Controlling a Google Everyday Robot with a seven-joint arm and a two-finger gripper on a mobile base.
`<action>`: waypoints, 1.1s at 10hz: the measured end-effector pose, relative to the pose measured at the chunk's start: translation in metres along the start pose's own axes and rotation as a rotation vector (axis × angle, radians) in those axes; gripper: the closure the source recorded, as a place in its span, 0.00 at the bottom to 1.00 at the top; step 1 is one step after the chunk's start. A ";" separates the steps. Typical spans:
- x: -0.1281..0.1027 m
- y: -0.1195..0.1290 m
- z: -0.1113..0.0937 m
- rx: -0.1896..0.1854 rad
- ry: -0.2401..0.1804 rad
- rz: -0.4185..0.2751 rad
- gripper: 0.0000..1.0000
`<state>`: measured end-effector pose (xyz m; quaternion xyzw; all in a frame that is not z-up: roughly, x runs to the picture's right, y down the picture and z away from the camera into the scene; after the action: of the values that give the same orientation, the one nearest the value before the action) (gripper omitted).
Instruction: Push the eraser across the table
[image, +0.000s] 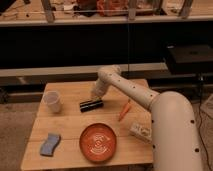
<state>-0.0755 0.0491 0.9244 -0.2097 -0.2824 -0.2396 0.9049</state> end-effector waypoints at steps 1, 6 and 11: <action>-0.001 -0.001 0.002 0.003 0.006 0.001 0.99; -0.002 -0.013 0.016 0.004 0.049 -0.001 0.99; 0.004 -0.018 0.030 -0.094 0.072 0.073 0.99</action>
<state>-0.0946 0.0487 0.9540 -0.2531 -0.2302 -0.2269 0.9118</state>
